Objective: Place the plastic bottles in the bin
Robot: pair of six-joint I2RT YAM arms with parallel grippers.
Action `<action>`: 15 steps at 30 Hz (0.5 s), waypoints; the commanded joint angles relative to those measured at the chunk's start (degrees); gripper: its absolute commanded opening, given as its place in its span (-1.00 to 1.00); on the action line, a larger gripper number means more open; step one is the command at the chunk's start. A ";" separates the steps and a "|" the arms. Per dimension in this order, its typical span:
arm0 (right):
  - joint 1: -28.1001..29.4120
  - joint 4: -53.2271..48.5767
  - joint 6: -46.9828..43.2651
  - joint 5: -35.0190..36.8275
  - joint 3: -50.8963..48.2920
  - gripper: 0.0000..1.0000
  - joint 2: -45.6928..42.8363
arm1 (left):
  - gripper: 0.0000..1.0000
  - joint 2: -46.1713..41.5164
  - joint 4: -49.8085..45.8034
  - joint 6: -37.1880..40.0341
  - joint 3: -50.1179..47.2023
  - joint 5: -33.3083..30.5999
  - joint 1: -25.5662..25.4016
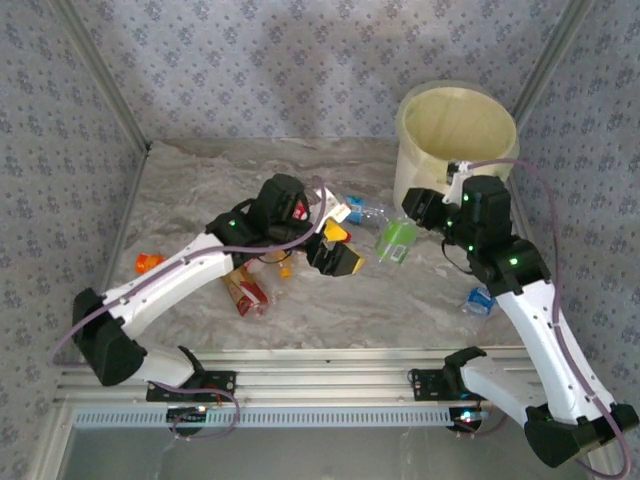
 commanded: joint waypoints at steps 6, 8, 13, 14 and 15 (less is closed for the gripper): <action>0.11 -0.45 -13.50 15.73 14.54 -0.38 4.74 | 0.99 -10.51 18.62 -0.70 -12.12 -12.35 0.42; -0.19 -0.60 -16.70 18.76 18.46 -0.38 7.23 | 0.99 -13.73 23.28 -0.88 -15.96 -15.32 0.62; -1.57 0.88 -22.60 24.00 28.06 -0.39 14.58 | 0.99 -18.70 26.63 0.32 -19.86 -21.08 0.56; -1.99 1.04 -23.11 24.86 29.73 -0.39 16.04 | 0.99 -18.85 26.22 0.94 -19.75 -21.21 0.62; -2.71 1.30 -23.61 25.62 31.54 -0.38 17.71 | 0.99 -18.76 25.76 1.74 -19.65 -21.21 0.61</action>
